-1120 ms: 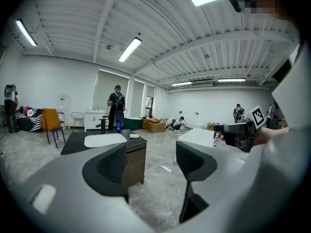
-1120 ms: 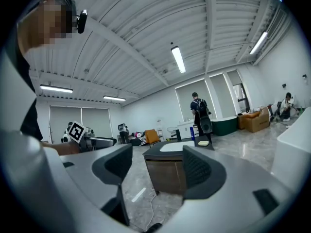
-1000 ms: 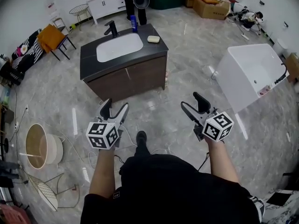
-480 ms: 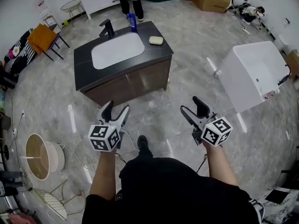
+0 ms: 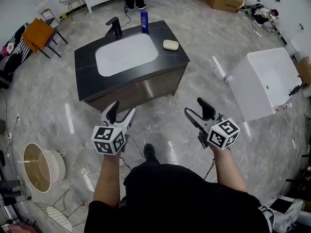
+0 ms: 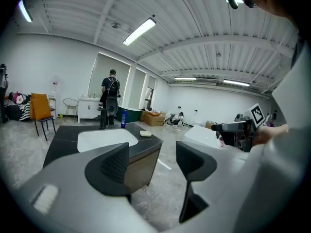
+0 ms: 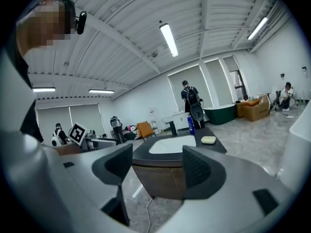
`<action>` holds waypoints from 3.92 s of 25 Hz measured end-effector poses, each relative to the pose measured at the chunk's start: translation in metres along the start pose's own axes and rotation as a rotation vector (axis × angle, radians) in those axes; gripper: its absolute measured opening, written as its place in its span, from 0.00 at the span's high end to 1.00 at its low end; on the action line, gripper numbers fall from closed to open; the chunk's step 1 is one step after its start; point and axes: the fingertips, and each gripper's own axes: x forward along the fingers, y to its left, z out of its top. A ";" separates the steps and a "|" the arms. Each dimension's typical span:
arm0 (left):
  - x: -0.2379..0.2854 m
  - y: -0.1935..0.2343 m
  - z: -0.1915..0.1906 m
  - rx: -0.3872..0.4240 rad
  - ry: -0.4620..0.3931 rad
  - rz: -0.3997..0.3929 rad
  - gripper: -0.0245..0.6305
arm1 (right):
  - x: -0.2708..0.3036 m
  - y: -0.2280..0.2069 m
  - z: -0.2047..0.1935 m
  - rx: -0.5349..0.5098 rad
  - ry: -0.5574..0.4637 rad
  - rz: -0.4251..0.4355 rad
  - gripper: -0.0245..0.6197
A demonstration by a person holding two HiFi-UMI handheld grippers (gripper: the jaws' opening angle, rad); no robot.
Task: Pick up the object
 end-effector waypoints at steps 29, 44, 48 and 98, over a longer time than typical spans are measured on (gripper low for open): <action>0.119 0.129 0.085 -0.024 -0.005 0.053 0.50 | 0.180 -0.117 0.071 -0.060 0.007 0.060 0.51; 0.270 0.124 0.139 -0.044 0.046 0.058 0.51 | 0.263 -0.246 0.090 -0.128 0.145 0.178 0.51; 0.281 0.139 0.137 -0.051 0.067 0.050 0.52 | 0.283 -0.261 0.077 -0.135 0.204 0.165 0.51; 0.307 0.203 0.066 -0.179 0.197 -0.039 0.56 | 0.420 -0.361 -0.110 -0.330 0.856 0.028 0.51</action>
